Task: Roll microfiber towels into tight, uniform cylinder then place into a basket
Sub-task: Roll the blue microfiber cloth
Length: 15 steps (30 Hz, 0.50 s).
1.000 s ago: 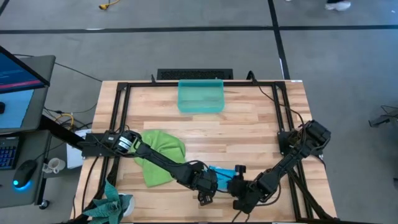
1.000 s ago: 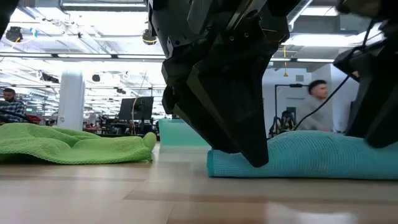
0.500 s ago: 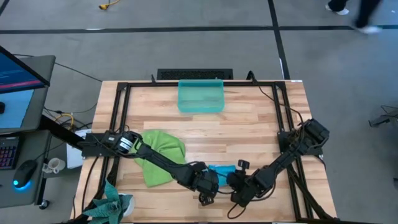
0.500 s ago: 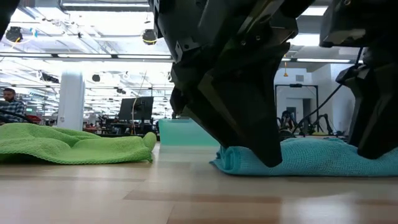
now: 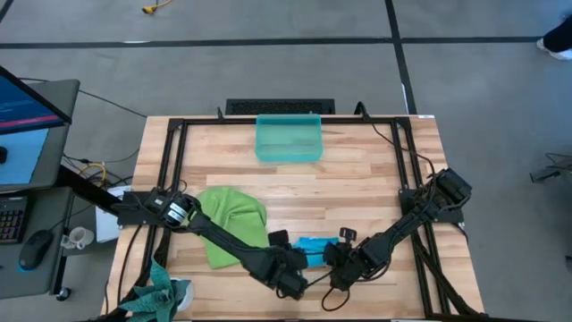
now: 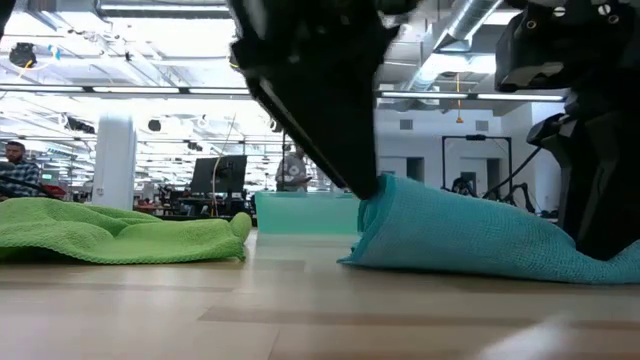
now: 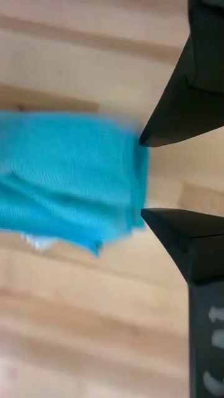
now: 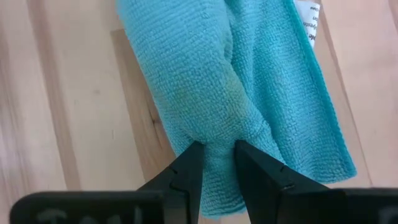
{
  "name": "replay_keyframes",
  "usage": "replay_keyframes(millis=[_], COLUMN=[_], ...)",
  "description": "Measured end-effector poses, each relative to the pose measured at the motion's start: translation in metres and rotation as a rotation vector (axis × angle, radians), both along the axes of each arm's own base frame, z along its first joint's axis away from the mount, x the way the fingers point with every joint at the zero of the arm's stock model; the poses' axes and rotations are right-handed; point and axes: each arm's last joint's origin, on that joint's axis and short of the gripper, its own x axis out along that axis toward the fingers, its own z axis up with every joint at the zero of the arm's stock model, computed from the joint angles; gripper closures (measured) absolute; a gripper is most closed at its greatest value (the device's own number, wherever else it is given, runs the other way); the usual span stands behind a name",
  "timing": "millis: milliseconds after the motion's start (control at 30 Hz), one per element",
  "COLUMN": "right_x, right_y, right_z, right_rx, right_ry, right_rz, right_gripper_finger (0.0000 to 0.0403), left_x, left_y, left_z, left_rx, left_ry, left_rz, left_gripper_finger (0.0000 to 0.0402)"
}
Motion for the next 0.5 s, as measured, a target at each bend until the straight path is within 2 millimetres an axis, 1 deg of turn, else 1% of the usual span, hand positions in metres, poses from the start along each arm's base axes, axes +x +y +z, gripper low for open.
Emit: replay_keyframes(millis=[133, 267, 333, 400, 500], right_x=[0.001, 0.001, 0.001, 0.001, 0.001], right_y=[0.0, -0.001, -0.001, -0.001, 0.0], right_z=[0.0, 0.0, -0.001, -0.001, -0.001], right_rx=[0.001, 0.007, 0.005, 0.006, 0.006], right_ry=[0.0, 0.003, 0.001, -0.001, -0.002], right_rz=[0.004, 0.004, 0.004, 0.004, 0.005], right_gripper_finger=[0.0285, 0.0285, 0.0285, 0.0285, 0.0285], left_x=[-0.008, -0.01, -0.008, -0.002, 0.009], left_y=[-0.011, -0.024, -0.029, -0.031, -0.026], left_z=[0.007, 0.013, 0.015, 0.015, 0.005], left_rx=[0.094, 0.21, 0.264, 0.274, 0.244], left_ry=[-0.033, -0.111, -0.166, -0.218, -0.254], left_rz=[-0.015, -0.089, -0.124, -0.155, -0.199], left_gripper_finger=[0.0236, 0.0236, 0.0236, 0.0236, 0.0236])
